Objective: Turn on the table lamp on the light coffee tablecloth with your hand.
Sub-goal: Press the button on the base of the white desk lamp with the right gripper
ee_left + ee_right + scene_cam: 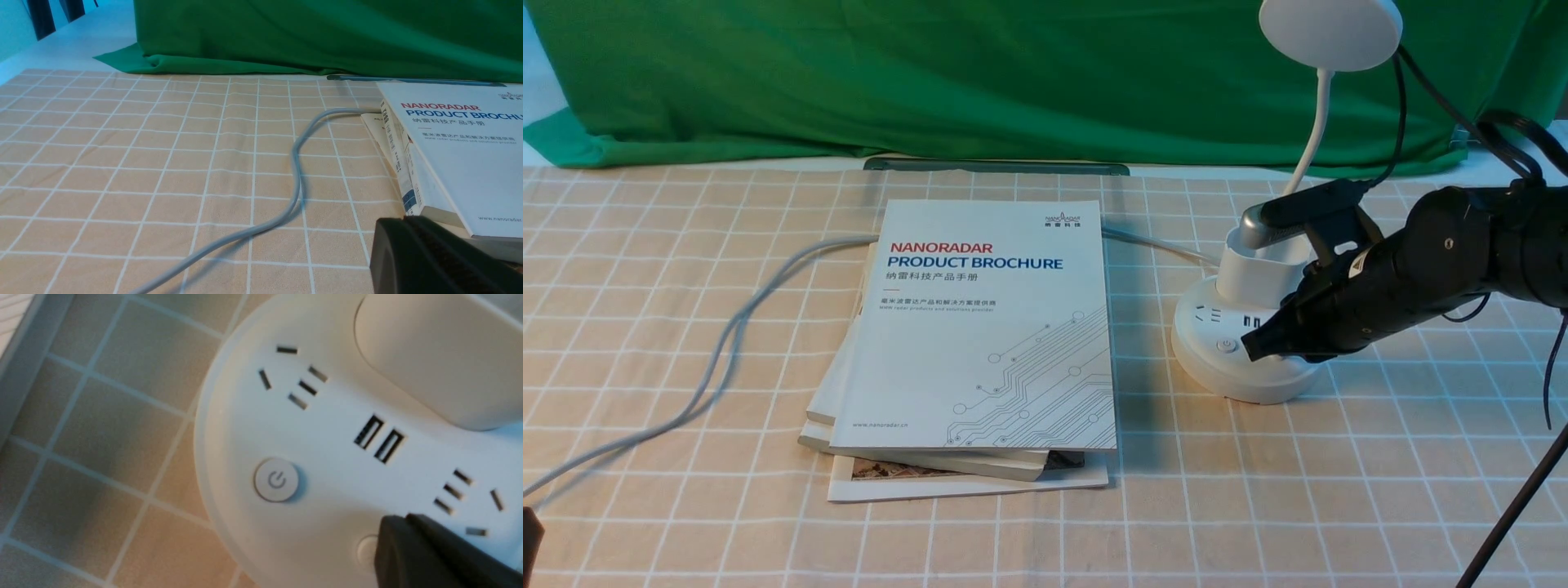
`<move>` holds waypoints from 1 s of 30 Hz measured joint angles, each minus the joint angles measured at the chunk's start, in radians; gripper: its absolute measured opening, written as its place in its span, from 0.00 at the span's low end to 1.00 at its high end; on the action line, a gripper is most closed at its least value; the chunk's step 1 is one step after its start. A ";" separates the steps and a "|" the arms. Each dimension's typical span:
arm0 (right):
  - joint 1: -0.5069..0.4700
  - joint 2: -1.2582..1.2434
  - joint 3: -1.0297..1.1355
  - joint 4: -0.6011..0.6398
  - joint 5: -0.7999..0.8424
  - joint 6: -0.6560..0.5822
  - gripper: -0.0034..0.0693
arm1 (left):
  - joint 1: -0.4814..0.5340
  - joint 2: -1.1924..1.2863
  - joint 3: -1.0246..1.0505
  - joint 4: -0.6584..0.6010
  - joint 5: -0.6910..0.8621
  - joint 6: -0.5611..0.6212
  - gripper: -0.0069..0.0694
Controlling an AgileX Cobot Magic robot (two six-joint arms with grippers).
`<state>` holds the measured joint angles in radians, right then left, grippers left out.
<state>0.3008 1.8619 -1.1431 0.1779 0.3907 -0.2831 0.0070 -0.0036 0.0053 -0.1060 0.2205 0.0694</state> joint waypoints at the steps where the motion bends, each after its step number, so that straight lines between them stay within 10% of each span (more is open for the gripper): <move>1: 0.000 0.002 0.000 0.000 -0.001 0.000 0.08 | 0.000 0.000 0.000 0.000 0.000 0.000 0.12; 20: 0.000 0.023 -0.014 0.005 -0.034 0.005 0.09 | 0.000 0.000 0.000 0.000 0.000 0.000 0.12; 30: 0.000 -0.363 0.182 0.001 -0.016 0.024 0.09 | 0.000 0.000 0.000 0.000 0.000 0.000 0.12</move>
<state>0.3008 1.4992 -0.9616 0.1788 0.3743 -0.2593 0.0070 -0.0036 0.0053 -0.1060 0.2205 0.0694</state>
